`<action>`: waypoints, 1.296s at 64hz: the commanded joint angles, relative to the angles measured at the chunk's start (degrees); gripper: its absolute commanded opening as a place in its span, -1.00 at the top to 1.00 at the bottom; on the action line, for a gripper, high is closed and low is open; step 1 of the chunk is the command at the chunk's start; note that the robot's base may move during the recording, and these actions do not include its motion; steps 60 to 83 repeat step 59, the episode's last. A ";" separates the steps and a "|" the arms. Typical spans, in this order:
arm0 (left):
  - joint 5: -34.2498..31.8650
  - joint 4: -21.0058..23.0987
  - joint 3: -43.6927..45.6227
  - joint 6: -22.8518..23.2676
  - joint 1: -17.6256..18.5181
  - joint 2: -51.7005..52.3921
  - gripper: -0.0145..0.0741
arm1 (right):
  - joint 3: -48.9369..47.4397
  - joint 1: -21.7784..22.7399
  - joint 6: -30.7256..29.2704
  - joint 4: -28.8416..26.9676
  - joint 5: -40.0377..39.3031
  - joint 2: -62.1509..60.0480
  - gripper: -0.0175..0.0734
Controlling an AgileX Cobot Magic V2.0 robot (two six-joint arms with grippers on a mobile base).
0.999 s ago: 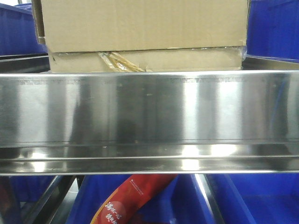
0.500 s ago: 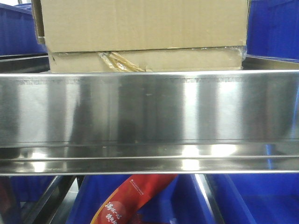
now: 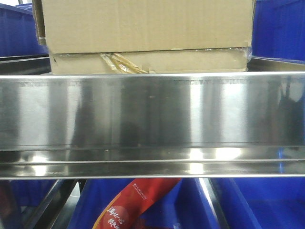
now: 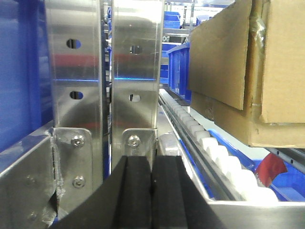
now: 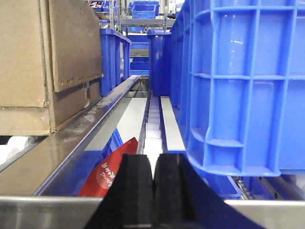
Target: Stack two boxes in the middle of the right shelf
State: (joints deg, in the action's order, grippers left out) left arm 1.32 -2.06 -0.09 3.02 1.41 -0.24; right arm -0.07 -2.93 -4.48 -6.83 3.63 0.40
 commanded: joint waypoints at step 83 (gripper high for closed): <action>-0.97 0.34 0.09 -0.08 -0.21 0.24 0.92 | 0.07 0.28 0.07 -0.19 -1.42 -0.40 0.95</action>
